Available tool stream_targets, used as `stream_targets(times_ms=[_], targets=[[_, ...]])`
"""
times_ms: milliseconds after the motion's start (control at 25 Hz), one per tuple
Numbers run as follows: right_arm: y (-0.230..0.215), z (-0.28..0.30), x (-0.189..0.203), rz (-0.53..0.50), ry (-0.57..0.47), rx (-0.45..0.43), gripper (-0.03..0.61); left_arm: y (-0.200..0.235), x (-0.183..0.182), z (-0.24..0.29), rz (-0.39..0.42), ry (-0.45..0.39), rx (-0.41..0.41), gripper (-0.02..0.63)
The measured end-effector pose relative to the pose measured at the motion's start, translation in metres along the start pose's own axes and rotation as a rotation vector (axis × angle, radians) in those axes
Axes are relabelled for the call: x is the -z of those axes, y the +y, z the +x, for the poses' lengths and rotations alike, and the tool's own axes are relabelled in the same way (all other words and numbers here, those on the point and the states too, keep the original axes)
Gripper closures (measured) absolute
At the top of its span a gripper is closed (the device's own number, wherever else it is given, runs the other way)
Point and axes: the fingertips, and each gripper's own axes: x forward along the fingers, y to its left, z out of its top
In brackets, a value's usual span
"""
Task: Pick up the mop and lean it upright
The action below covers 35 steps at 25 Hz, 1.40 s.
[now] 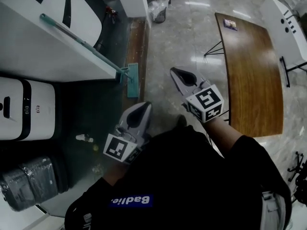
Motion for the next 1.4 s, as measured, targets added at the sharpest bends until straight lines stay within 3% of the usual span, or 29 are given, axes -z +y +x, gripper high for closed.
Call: stream_targets(times_ms=[400, 760, 1080, 1400], targets=[[0.122, 0.019, 0.005, 0.038, -0.002, 0.071, 0.575, 0.046, -0.002, -0.129, -0.034, -0.021, 0.069, 0.594], [0.172, 0.002, 0.006, 0.015, 0.030, 0.099, 0.575, 0.049, -0.001, -0.160, -0.085, -0.066, 0.138, 0.594], [0.156, -0.060, 0.004, 0.044, -0.011, 0.146, 0.575, -0.002, -0.010, -0.131, -0.061, -0.061, 0.208, 0.594], [0.139, -0.164, 0.031, 0.119, -0.040, 0.151, 0.575, -0.119, 0.014, -0.075, -0.038, 0.015, 0.318, 0.594]])
